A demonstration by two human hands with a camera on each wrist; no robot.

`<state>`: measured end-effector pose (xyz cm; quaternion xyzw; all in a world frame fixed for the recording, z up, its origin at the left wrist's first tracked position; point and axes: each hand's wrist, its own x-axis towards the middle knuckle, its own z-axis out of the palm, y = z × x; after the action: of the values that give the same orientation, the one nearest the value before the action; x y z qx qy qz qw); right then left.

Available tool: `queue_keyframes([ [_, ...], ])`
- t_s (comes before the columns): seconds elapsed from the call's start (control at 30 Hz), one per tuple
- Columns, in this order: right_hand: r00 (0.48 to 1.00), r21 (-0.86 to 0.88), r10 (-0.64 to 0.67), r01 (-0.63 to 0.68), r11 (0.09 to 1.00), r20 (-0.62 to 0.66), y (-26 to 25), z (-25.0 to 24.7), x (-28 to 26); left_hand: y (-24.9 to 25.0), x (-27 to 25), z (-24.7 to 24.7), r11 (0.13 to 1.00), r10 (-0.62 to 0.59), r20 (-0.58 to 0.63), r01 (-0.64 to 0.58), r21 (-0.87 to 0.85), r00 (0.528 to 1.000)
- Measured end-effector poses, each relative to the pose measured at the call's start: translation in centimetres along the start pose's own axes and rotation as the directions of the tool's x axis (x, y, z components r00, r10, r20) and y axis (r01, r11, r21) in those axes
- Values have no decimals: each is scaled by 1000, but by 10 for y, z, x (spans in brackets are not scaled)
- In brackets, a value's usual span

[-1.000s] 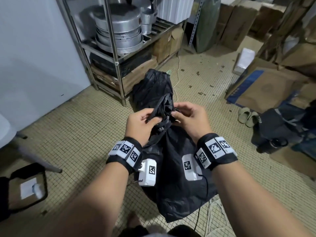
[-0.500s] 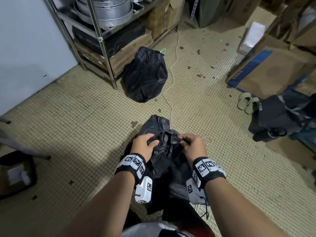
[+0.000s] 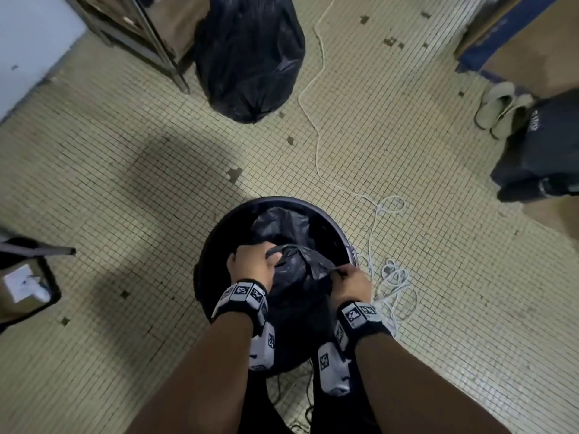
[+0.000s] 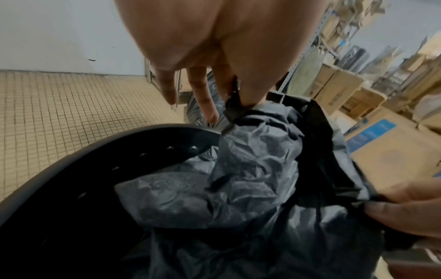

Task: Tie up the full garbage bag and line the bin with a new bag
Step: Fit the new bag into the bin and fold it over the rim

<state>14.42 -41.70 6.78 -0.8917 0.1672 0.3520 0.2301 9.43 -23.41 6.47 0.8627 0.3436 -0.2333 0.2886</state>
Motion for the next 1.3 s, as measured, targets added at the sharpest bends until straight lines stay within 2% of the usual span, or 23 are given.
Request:
queue_keyframes([
  [0.07,986,-64,163,-161,985,29,10,14,10,-8,11,19,997,-76,59,76,4,995],
  [0.13,956,-128,287,-279,952,52,19,26,19,-18,19,39,999,-48,154,51,-17,987],
  [0.2,941,-140,317,-300,944,122,31,39,29,-26,22,59,991,-24,229,54,-126,973],
  [0.27,932,-101,323,-310,945,164,42,50,36,-31,20,77,967,-43,246,102,-232,968],
  [0.43,931,45,356,-361,932,84,45,68,43,-44,17,105,904,-74,265,177,-390,961],
  [0.5,949,157,312,-317,935,53,33,76,42,-48,19,99,866,-92,237,195,-460,967],
  [0.57,973,276,228,-228,934,32,15,84,42,-54,22,85,854,-103,148,163,-495,984],
  [0.67,999,339,-12,-5,941,48,-20,90,43,-65,28,58,825,-115,-44,71,-560,992],
  [0.77,977,529,-203,141,837,60,-61,92,47,-69,31,27,831,-113,-251,-47,-554,961],
  [0.83,956,670,-268,123,732,116,-87,93,47,-69,33,12,820,-124,-338,-95,-564,933],
  [0.93,932,776,-316,64,627,178,-113,89,47,-64,30,-4,775,-128,-449,-193,-601,885],
  [1.0,912,842,-345,-1,539,222,-118,86,47,-61,24,-8,776,-89,-536,-279,-565,839],
  [1.07,903,876,-360,-36,482,235,-113,86,50,-62,18,-2,783,-58,-571,-318,-535,819],
  [1.17,910,842,-375,55,536,179,-86,94,59,-69,10,25,794,-14,-542,-320,-517,840],
  [1.3,913,608,-388,238,757,126,-24,107,82,-85,3,73,818,-38,-383,-191,-542,923],
])
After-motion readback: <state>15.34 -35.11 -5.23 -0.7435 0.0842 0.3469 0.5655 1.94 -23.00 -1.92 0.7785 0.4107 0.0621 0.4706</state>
